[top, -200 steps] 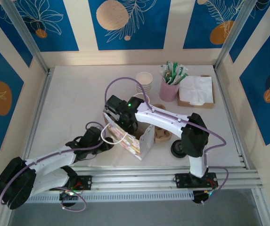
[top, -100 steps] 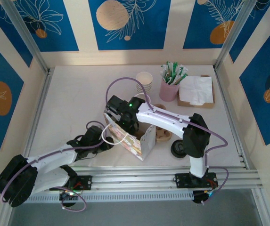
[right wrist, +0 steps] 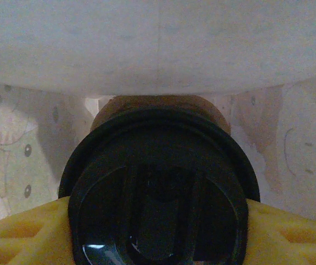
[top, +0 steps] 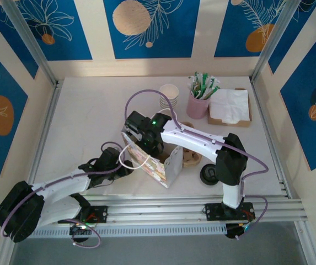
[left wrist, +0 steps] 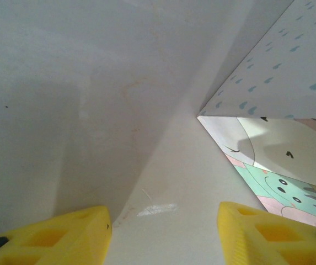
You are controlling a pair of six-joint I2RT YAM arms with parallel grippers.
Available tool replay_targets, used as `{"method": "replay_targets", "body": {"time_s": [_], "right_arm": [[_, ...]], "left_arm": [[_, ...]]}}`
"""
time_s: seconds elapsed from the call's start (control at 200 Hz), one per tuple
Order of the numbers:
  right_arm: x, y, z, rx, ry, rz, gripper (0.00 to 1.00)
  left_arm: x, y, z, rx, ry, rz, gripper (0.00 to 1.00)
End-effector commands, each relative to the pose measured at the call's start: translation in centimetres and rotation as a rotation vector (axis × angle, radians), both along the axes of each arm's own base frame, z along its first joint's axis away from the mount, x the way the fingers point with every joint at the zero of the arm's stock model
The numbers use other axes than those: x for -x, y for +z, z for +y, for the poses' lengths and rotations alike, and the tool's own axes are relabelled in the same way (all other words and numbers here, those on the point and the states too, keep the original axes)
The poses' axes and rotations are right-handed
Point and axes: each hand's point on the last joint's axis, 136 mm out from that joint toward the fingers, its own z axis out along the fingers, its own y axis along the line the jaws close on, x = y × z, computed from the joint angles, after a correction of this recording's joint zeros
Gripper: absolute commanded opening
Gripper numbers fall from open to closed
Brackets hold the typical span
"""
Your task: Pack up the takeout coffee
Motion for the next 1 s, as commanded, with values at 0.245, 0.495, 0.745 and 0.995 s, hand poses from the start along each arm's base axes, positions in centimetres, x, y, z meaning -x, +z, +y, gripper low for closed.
{"method": "replay_targets", "body": {"time_s": [0.245,0.495,0.745,0.995], "right_arm": [[0.2,2.5,-1.0,-0.036,-0.030,-0.023,0.77],[0.4,4.4,-0.7,-0.101,-0.035,-0.030,0.81],[0.2,7.2,-1.0,-0.135,-0.063,-0.072,0.81],[0.6,10.9,-1.1,-0.220,-0.082,-0.107,0.80]], "left_arm": [[-0.7,0.0,0.7,-0.053,0.023,-0.027,0.56],[-0.7,0.0,0.8,-0.061,0.021,-0.026,0.56],[-0.6,0.0,0.9,-0.068,0.019,-0.026,0.56],[-0.6,0.0,0.9,-0.071,0.019,-0.026,0.56]]}}
